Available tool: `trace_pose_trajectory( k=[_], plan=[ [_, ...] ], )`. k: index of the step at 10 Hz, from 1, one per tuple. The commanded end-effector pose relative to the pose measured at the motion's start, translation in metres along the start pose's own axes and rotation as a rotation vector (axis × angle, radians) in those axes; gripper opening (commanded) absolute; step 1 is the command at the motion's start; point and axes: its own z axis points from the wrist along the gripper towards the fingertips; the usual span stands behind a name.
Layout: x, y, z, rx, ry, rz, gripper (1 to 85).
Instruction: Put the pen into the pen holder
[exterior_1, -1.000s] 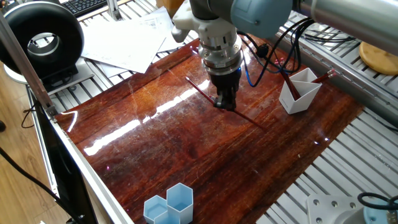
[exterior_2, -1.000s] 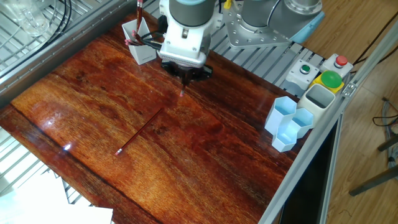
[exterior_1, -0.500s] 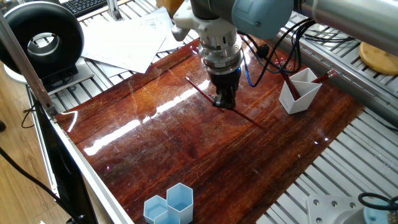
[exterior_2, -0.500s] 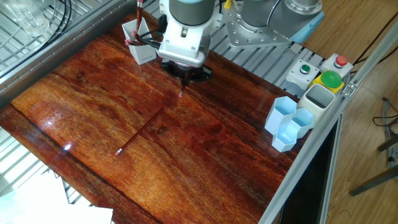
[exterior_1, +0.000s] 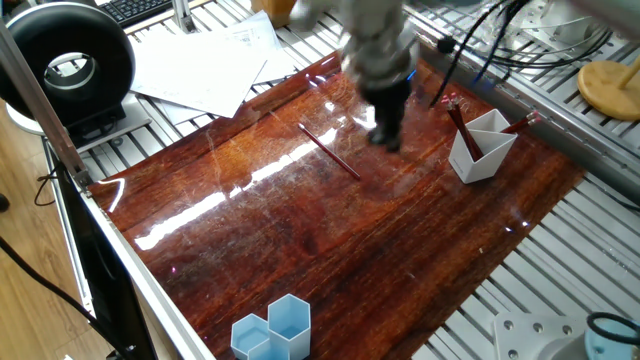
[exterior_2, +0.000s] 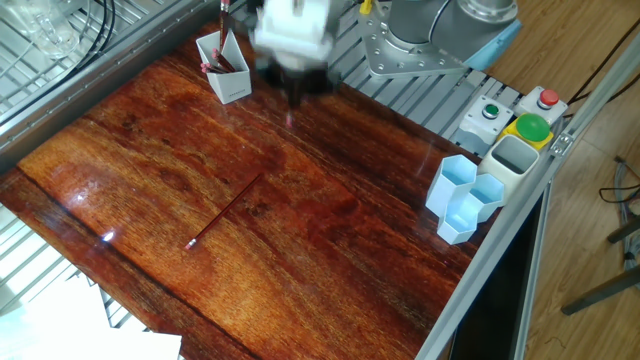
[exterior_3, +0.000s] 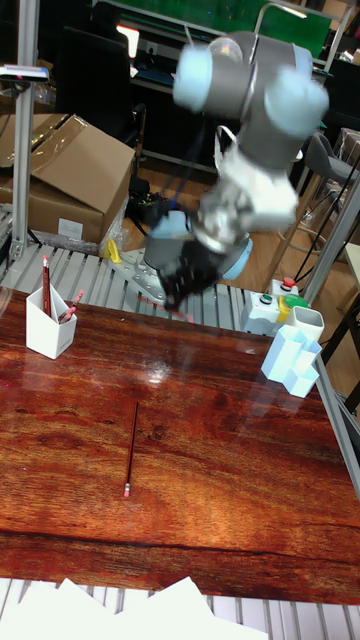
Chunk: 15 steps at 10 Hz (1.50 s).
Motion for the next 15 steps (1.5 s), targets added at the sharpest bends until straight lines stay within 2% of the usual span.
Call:
trace_pose_trajectory(
  k=[1, 2, 3, 4, 5, 6, 7, 9, 10, 11, 12, 13, 14, 15],
  plan=[
    [0.042, -0.037, -0.039, 0.023, -0.026, -0.137, 1.0],
    [0.039, -0.036, -0.037, 0.018, -0.031, -0.146, 1.0],
    [0.023, -0.023, -0.031, 0.006, -0.04, -0.131, 1.0],
    [0.014, -0.018, -0.029, -0.007, -0.06, -0.076, 1.0],
    [0.007, -0.02, -0.029, 0.0, -0.09, -0.024, 1.0],
    [-0.001, -0.033, -0.031, 0.049, -0.12, 0.004, 1.0],
    [-0.008, -0.04, -0.032, 0.074, -0.147, 0.029, 1.0],
    [-0.009, -0.047, -0.033, 0.103, -0.152, 0.044, 1.0],
    [-0.002, -0.044, -0.037, 0.083, -0.135, 0.016, 1.0],
    [0.017, -0.054, -0.064, 0.054, -0.144, -0.019, 1.0],
    [0.035, -0.069, -0.081, 0.025, -0.196, -0.058, 1.0],
    [0.043, -0.083, -0.083, 0.005, -0.256, -0.089, 1.0],
    [0.042, -0.097, -0.076, 0.014, -0.325, -0.115, 1.0],
    [0.032, -0.107, -0.07, 0.044, -0.394, -0.121, 1.0]
  ],
)
